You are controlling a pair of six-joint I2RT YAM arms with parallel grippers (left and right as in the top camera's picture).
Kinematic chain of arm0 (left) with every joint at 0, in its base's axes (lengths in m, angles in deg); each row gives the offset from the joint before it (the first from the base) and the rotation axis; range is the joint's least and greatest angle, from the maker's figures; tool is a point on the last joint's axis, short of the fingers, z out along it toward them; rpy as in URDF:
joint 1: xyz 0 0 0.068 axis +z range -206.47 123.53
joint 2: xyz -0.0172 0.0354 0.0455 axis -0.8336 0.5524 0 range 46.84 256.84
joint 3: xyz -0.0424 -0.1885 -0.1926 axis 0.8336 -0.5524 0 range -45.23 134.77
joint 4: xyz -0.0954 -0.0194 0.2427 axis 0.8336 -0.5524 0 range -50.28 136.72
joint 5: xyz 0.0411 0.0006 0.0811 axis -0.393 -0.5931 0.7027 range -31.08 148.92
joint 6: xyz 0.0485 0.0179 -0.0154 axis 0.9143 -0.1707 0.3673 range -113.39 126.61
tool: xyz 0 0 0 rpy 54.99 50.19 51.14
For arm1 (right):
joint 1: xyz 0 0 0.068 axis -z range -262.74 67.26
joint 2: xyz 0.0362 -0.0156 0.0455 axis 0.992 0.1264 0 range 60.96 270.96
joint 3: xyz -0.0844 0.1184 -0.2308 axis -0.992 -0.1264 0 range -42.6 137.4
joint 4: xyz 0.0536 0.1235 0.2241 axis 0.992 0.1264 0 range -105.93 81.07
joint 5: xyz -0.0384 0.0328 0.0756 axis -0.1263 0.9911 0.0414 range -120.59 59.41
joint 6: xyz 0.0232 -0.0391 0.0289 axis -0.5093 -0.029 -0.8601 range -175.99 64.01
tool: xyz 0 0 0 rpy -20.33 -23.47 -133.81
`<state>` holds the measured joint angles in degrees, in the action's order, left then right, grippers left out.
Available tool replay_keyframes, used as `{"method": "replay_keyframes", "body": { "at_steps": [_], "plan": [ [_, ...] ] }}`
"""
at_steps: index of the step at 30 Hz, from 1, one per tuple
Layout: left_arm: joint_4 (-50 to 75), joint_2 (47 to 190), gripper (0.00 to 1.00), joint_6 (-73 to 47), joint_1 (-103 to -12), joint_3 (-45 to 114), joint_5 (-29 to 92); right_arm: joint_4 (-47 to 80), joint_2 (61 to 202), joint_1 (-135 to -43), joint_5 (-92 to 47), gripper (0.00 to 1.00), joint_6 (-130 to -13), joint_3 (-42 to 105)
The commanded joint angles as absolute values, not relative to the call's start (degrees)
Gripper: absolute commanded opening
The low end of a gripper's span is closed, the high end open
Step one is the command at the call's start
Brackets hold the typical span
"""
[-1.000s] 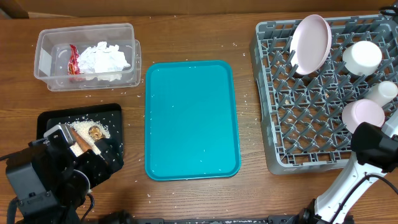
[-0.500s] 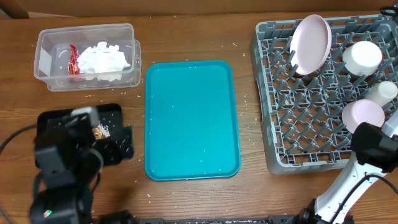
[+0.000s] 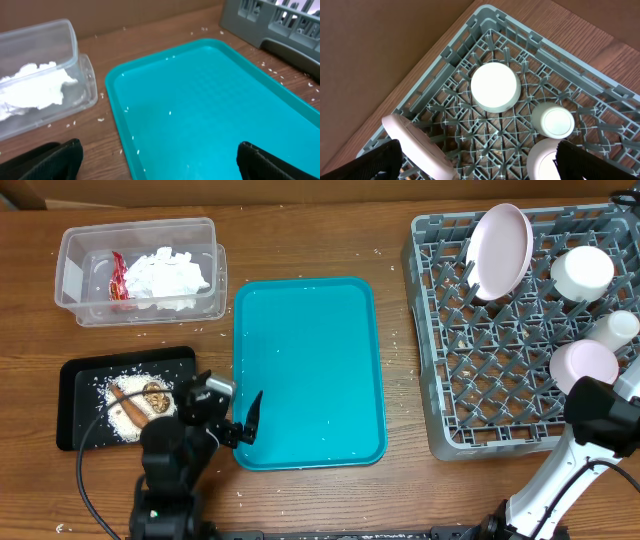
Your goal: Sort waste into correct bins and load items into the dishwasher
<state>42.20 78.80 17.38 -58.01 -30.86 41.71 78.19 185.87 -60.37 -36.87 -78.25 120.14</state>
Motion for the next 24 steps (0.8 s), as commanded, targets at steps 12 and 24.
{"method": "replay_keyframes", "body": {
  "at_steps": [12, 24],
  "plan": [
    [44.0, 55.4, 1.00, 16.8, -58.3, -45.0, 43.5, 78.1, 184.8, -60.5, -37.2, 1.00, -78.3, 120.2],
    [42.4, 51.0, 1.00, 1.5, -56.9, -45.0, 58.3, 78.1, 184.8, -60.5, -37.2, 1.00, -78.3, 120.2]
  ]
}}
